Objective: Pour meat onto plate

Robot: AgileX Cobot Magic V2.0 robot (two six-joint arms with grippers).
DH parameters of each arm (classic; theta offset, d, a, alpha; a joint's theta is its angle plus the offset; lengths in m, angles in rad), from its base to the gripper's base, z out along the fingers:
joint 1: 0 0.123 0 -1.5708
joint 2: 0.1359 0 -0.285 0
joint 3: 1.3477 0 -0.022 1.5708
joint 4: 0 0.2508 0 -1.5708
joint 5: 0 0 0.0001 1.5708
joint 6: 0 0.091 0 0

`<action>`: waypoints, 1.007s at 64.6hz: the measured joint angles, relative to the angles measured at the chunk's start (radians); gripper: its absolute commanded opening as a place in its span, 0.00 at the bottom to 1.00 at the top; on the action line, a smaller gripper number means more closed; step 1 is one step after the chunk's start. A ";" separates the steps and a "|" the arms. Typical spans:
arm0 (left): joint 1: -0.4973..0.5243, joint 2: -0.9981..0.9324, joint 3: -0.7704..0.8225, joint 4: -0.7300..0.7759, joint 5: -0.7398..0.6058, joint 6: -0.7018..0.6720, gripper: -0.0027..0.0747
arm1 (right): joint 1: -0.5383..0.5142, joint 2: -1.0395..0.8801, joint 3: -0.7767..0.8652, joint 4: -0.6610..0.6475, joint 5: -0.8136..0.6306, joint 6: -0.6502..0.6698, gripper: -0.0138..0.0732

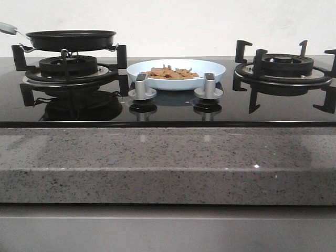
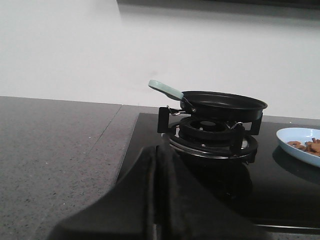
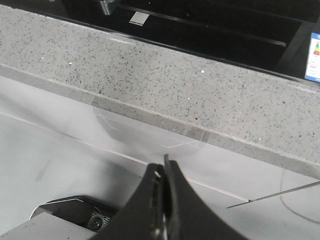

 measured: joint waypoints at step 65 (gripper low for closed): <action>0.000 0.000 0.000 -0.002 -0.001 0.000 0.01 | -0.131 -0.394 0.759 -0.098 -1.125 -0.002 0.08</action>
